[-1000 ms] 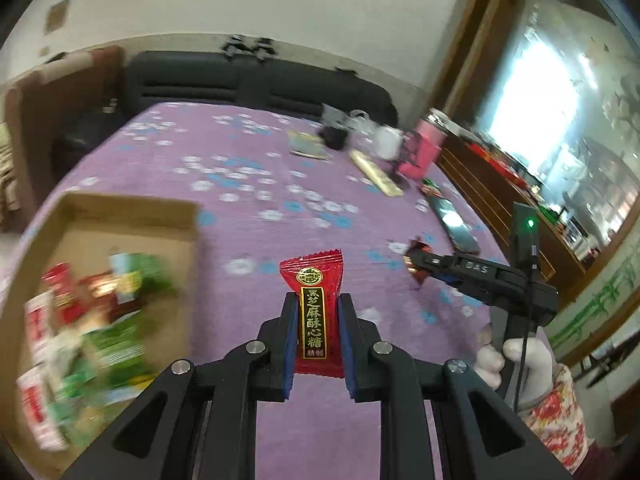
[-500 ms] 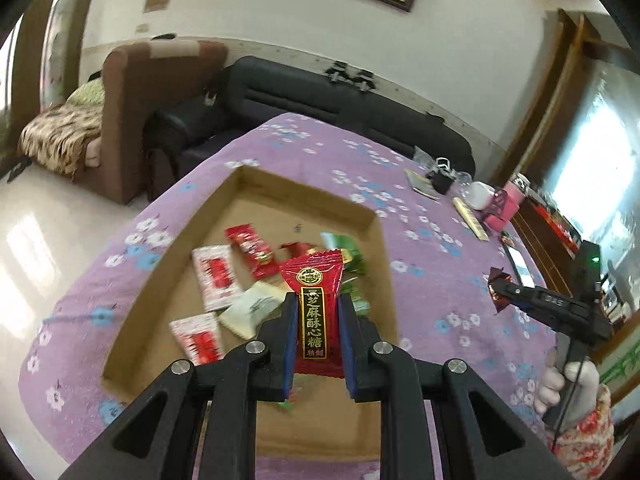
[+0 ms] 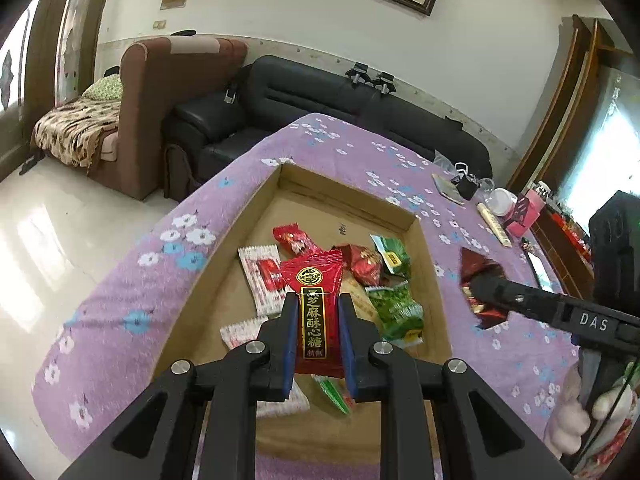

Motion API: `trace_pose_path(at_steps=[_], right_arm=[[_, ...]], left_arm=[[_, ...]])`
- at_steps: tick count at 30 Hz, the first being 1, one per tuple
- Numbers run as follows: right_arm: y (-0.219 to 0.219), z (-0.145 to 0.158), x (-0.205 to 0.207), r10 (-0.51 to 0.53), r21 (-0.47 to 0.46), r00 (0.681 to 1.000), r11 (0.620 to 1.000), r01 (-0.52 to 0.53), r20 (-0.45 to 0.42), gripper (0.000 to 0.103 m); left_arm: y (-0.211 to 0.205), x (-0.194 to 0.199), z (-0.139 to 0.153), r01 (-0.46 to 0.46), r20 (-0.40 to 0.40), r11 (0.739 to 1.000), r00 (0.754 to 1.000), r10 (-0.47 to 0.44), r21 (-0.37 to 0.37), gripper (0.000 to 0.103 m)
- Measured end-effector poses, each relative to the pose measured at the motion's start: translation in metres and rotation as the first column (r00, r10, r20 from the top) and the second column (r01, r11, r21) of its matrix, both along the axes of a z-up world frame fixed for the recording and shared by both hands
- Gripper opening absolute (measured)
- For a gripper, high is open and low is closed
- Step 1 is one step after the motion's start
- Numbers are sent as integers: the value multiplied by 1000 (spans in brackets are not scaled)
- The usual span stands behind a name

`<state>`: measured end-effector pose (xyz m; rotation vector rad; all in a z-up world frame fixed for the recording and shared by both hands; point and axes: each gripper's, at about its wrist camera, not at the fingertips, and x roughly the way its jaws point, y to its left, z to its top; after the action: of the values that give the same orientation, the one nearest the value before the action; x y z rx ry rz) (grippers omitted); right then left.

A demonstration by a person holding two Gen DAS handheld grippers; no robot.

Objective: Organize snacks
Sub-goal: 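Carry both red packets over the cardboard box and open both grippers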

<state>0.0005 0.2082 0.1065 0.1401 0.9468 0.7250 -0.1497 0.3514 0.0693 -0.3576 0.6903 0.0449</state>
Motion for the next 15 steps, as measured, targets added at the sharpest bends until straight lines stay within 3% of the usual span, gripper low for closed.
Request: trace_pose_path(at_steps=[15], right_arm=[[89, -19, 74, -17, -177, 1000, 984, 13, -25, 29]], left_arm=[[5, 38, -20, 14, -71, 1000, 997, -14, 10, 19]])
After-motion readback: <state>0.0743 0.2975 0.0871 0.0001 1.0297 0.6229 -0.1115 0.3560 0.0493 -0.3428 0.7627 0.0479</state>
